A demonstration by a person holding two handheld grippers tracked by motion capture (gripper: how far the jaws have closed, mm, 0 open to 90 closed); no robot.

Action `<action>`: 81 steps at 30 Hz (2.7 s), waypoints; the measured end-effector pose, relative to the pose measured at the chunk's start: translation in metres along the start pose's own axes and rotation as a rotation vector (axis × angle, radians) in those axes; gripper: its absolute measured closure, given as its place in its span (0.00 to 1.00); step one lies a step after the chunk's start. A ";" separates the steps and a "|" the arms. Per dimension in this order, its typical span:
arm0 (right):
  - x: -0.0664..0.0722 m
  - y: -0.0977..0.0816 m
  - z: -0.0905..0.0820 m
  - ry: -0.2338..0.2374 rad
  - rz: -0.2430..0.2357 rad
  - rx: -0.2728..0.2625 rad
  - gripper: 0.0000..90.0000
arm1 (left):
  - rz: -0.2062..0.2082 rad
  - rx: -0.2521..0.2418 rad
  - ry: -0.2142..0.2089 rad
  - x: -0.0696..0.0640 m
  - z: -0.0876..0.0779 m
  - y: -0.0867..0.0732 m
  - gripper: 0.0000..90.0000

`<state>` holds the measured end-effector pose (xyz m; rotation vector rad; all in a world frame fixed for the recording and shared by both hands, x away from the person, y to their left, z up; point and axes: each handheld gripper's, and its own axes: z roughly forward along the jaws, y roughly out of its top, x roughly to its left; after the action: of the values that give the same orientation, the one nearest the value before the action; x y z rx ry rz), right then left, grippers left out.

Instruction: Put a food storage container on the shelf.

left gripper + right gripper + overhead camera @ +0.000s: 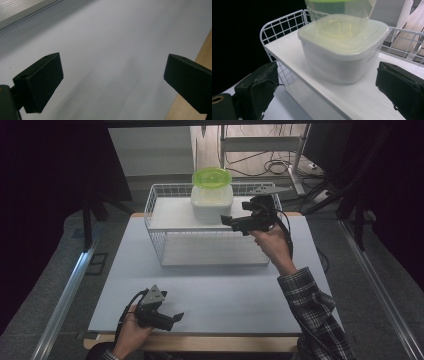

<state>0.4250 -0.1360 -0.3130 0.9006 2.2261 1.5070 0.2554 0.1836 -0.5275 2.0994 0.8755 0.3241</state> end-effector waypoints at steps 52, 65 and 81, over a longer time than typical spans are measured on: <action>0.034 -0.126 -0.004 0.067 -0.079 0.127 0.04 | 0.035 0.007 0.012 -0.002 -0.001 0.000 0.03; 0.031 -0.157 -0.013 0.036 -0.059 0.158 0.03 | 0.019 -0.020 0.009 -0.001 -0.003 0.000 0.01; 0.029 -0.203 -0.016 0.007 -0.078 0.243 0.02 | 0.024 -0.006 0.003 -0.001 -0.001 0.000 0.01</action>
<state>0.3277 -0.1799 -0.4890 0.8646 2.4568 1.2252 0.2540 0.1841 -0.5269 2.1057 0.8503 0.3428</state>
